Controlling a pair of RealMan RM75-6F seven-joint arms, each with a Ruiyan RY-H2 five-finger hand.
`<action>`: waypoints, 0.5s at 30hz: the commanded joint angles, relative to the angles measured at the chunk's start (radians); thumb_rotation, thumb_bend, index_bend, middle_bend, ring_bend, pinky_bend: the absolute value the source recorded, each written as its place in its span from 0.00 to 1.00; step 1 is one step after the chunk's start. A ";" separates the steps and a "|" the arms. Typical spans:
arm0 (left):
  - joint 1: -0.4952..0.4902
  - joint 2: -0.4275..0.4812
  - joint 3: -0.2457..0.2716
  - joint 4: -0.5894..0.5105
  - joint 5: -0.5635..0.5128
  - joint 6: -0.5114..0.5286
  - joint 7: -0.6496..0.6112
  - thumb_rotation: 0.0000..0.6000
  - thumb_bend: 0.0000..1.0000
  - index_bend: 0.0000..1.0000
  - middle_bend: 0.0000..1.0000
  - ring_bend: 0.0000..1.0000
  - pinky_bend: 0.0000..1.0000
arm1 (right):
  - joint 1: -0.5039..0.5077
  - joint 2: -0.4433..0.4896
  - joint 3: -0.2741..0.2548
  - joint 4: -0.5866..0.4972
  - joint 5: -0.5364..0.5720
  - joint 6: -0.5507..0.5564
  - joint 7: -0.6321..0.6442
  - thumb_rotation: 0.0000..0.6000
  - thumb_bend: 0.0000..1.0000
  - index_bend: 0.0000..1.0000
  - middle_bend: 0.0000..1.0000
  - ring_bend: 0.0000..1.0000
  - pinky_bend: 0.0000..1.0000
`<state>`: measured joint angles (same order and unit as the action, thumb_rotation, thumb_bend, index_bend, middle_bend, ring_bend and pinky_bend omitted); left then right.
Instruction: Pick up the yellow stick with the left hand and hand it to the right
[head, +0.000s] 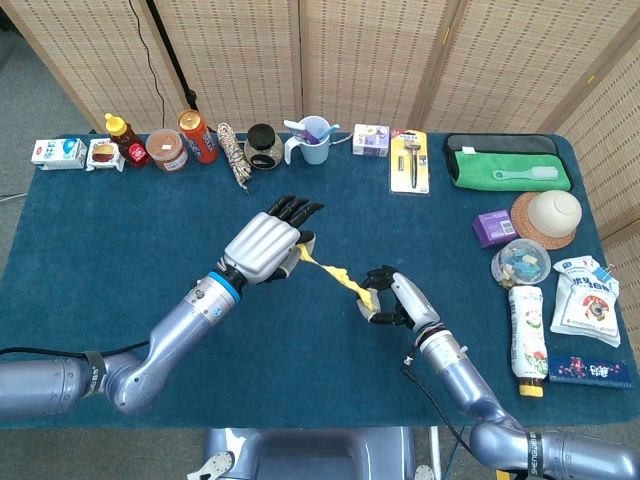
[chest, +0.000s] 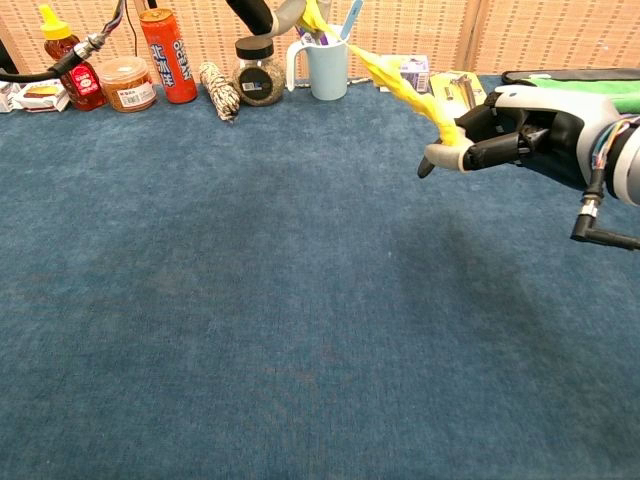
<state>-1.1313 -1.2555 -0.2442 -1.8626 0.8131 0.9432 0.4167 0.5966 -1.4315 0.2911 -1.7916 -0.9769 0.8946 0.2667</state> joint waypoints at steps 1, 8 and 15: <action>0.008 0.011 -0.001 0.001 0.006 0.000 -0.010 1.00 0.63 0.60 0.07 0.00 0.00 | -0.003 0.004 -0.002 0.000 -0.001 0.000 0.003 1.00 0.58 0.82 0.45 0.19 0.00; 0.033 0.047 -0.004 0.002 0.020 -0.001 -0.042 1.00 0.63 0.60 0.07 0.00 0.00 | -0.013 0.023 -0.005 0.001 -0.007 0.000 0.012 1.00 0.59 0.82 0.45 0.19 0.00; 0.077 0.101 -0.003 -0.015 0.072 0.018 -0.081 1.00 0.63 0.60 0.07 0.00 0.00 | -0.027 0.055 -0.011 0.003 -0.018 -0.002 0.018 1.00 0.58 0.82 0.45 0.19 0.00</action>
<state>-1.0677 -1.1676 -0.2487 -1.8724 0.8714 0.9538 0.3471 0.5724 -1.3802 0.2812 -1.7886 -0.9935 0.8933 0.2830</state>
